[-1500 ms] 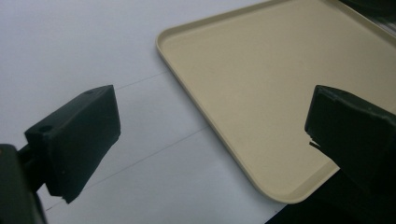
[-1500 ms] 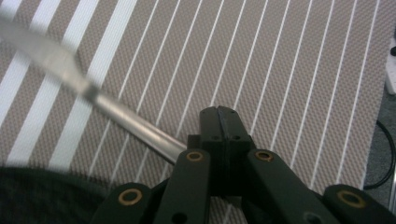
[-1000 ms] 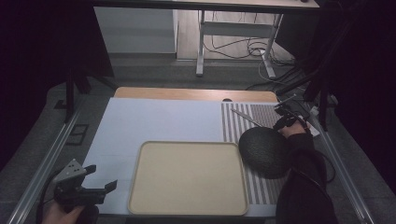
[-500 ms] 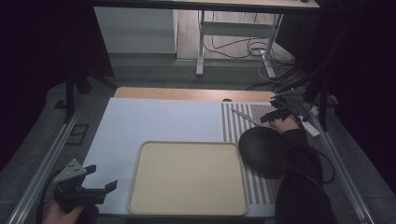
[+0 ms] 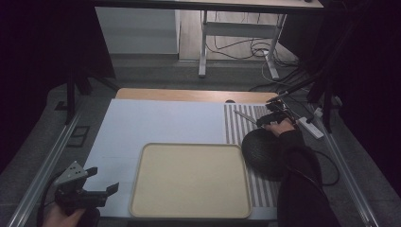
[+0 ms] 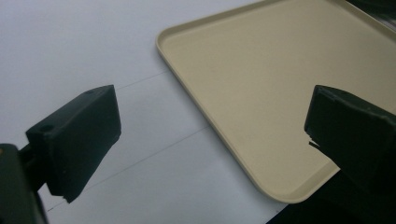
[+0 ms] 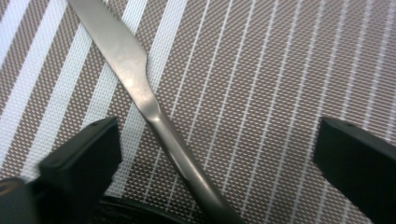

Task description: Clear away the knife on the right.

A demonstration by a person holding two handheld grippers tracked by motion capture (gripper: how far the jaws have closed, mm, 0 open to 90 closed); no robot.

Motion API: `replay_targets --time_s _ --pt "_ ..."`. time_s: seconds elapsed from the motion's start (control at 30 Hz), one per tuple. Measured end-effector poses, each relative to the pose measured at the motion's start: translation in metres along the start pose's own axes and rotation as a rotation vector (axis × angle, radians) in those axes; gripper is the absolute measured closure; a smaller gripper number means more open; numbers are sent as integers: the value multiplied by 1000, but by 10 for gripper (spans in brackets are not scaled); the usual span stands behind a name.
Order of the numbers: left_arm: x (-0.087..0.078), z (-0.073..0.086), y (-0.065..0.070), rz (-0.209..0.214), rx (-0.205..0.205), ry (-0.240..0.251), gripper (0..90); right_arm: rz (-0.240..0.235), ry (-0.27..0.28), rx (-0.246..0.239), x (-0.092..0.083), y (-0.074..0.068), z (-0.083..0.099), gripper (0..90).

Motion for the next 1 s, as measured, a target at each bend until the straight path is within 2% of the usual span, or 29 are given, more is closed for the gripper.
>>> replay_targets --time_s 0.1,0.17,0.2,0.23,0.27,0.37,0.47,0.57,0.67,0.77,0.9,1.0 --pt "0 0 0 0 -1 0 35 -4 -24 -42 6 -1 3 154" --pt "0 0 0 1 -1 0 35 -13 -19 -31 6 0 3 185" --pt "0 0 0 1 -2 0 35 -24 -21 -57 2 1 3 331" --pt "0 0 0 1 -2 0 36 -24 -21 -57 2 1 3 331" --pt "0 0 0 1 -2 0 36 -43 -22 -94 -2 1 4 491" --pt "0 0 0 -1 1 -1 36 -67 -27 -162 -5 2 7 748" --pt "0 0 0 -1 1 -1 36 -84 -25 -204 -7 3 9 798" --pt "0 0 0 0 0 0 36 -84 -27 -204 -7 3 9 801" --pt "0 0 0 0 0 -1 36 -80 -28 -232 -8 3 9 802" --pt "0 0 0 -1 2 -1 36 -49 -30 -252 -9 6 11 803" --pt "0 0 0 -2 4 -1 36 -13 -19 -238 -16 17 15 804" --pt "0 0 1 -2 3 -1 36 -8 -2 -220 -21 24 18 803"
Point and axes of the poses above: each handheld gripper's, and its own axes: x roughly forward along the jaws, z roughly out of its underside, y roughly to its right, the point moved 4 cm from there along x, roughly forward along the jaws, and after that the axes turned 12 degrees about -x, right-handed, at the moved point
